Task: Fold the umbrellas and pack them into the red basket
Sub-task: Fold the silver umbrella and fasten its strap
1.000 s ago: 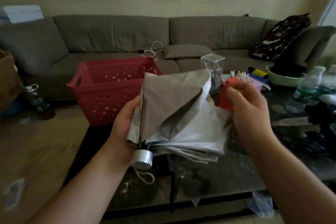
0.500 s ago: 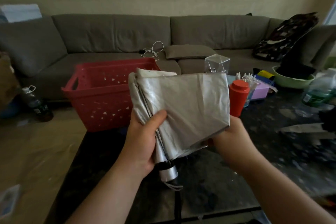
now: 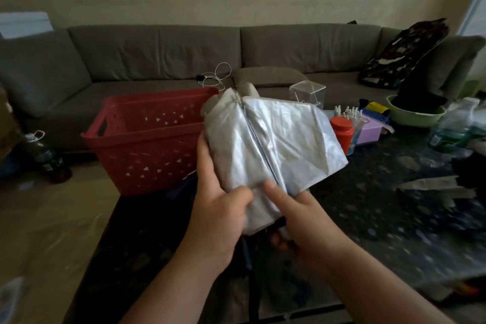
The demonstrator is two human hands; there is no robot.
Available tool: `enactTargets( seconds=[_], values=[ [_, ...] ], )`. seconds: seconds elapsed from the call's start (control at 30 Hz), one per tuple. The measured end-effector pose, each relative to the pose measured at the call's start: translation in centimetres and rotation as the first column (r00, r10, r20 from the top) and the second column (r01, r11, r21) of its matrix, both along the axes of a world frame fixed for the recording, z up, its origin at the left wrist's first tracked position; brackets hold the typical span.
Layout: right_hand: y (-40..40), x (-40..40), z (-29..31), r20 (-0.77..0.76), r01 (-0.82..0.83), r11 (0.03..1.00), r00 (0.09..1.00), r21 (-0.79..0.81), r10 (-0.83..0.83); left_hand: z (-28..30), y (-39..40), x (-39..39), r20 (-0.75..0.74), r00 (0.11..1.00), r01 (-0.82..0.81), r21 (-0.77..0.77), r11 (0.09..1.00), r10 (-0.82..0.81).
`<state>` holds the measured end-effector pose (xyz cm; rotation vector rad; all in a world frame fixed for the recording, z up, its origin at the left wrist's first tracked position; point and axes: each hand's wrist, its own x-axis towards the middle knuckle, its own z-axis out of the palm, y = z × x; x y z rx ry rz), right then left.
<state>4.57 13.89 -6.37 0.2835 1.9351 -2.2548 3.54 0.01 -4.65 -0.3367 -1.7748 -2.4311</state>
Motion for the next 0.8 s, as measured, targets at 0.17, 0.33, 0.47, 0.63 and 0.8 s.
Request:
enactTargets(
  seconds=[0.17,0.33,0.47,0.63,0.8],
  values=[
    [1.5,0.0,1.8,0.007,-0.038,0.993,0.999,-0.108,0.039,0.0,-1.8,-0.4,-0.240,0.916,-0.392,-0.369,0.843,0.320],
    [1.7,-0.4,1.7,-0.167,0.082,0.995,0.982,-0.059,-0.091,-0.3,-2.0,-0.1,-0.718,0.626,-0.737,-0.417,0.531,0.305],
    [1.3,-0.7,0.5,-0.375,0.231,0.968,0.910,0.100,-0.178,0.3,-0.1,2.0,-0.504,0.860,-0.355,-0.478,0.804,0.080],
    [1.0,-0.6,-1.7,-0.715,0.460,0.709,0.694,0.534,0.088,1.3,1.0,1.6,-0.015,0.993,0.120,-0.016,0.993,-0.120],
    [0.9,-0.7,-2.4,-0.701,0.553,0.480,0.683,0.681,0.207,1.7,1.1,1.9,0.071,0.975,0.202,0.135,0.970,-0.212]
  ],
)
